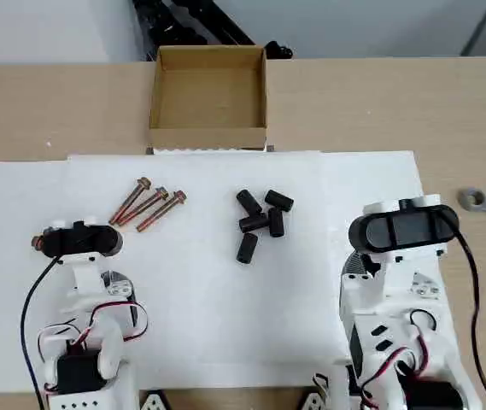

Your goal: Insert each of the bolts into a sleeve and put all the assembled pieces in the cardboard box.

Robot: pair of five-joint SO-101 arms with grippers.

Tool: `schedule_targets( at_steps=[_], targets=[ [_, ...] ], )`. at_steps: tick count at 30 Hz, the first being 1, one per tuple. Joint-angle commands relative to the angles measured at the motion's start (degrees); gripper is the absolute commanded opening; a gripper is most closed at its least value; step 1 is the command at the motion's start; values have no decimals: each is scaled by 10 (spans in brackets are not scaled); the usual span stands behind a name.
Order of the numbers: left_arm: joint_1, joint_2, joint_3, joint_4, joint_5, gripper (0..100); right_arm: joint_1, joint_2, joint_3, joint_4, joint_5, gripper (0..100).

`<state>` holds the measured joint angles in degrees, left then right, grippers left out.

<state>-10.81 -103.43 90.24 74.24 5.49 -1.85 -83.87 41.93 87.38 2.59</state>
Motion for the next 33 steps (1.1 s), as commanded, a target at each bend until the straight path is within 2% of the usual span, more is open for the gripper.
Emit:
schedule_targets(
  at_steps=[1, 33],
  targets=[
    [3, -8, -5, 2, -1, 6, 4, -1, -3, 5, -6, 26],
    [2, -8, -5, 2, -1, 6, 3, -29, -3, 8, -23, 24]
  ],
)
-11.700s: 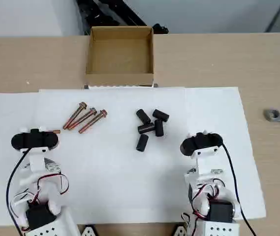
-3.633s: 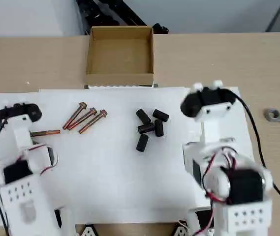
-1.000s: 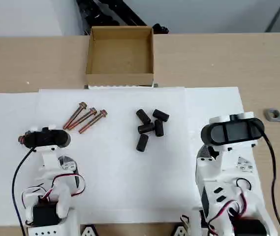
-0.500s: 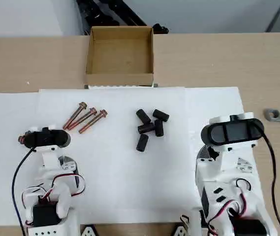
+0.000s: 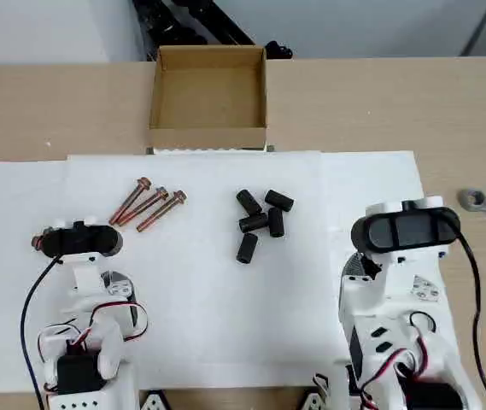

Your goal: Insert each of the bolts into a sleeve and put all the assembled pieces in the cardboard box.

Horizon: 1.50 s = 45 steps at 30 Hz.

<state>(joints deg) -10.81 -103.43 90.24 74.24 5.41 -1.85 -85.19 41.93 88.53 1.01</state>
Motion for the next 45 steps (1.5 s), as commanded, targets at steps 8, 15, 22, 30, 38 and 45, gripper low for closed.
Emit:
schedule_targets(
  at_steps=[8, 15, 22, 30, 38, 45],
  targets=[
    [2, -8, -5, 2, 0, 6, 0, -92, 72, -52, -62, 24],
    [2, -8, -5, 2, 0, 6, 3, -102, 78, -47, -64, 24],
    [2, -8, -5, 2, 0, 6, 4, -164, 105, -42, -62, 24],
    [2, -8, -5, 2, 0, 6, 4, -186, 128, -35, -88, 24],
    [2, -8, -5, 2, 0, 6, 4, -187, 137, -37, -89, 24],
    [2, -8, -5, 2, 0, 6, -7, -187, 156, -53, -98, 24]
  ],
)
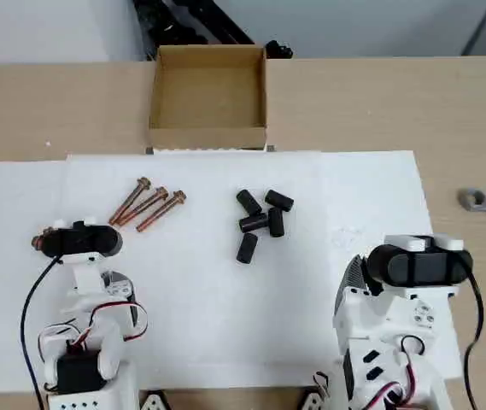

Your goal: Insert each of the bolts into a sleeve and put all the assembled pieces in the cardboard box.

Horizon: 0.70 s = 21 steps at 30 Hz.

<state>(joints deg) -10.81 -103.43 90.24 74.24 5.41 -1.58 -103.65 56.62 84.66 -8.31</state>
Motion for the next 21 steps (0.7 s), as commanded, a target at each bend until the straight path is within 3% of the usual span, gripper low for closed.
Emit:
schedule_targets(
  at_steps=[1, 5, 21],
  targets=[
    [2, -8, -5, 2, 0, 6, -21, -3, 16, -12, -4, 24],
    [2, -8, -5, 2, 0, 6, -50, -3, 22, -15, -4, 24],
    [2, -8, -5, 2, 0, 6, -51, -3, 47, 4, -4, 24]
  ],
)
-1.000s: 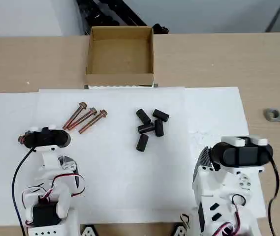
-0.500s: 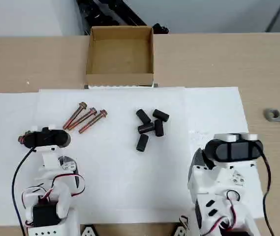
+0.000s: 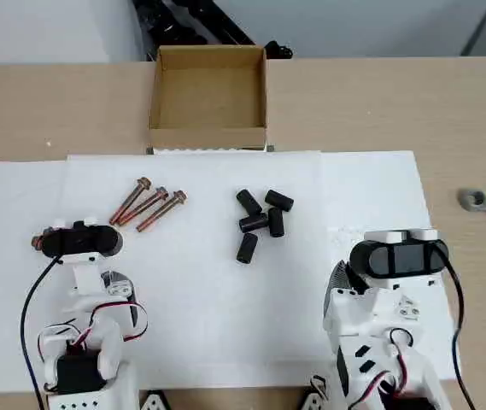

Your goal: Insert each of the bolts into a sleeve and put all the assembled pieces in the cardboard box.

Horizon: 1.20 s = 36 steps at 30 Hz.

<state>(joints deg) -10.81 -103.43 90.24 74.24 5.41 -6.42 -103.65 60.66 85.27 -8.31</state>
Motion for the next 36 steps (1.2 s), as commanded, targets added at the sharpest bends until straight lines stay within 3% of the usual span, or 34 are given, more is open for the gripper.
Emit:
schedule_targets(
  at_steps=[1, 22, 36],
  targets=[
    [2, -8, -5, 2, 0, 6, -1, -3, 11, -4, -4, 24],
    [2, -8, -5, 2, 0, 6, 49, -4, 46, -5, -6, 22],
    [2, -8, -5, 2, 0, 6, 53, -3, 42, -32, 47, 20]
  ],
)
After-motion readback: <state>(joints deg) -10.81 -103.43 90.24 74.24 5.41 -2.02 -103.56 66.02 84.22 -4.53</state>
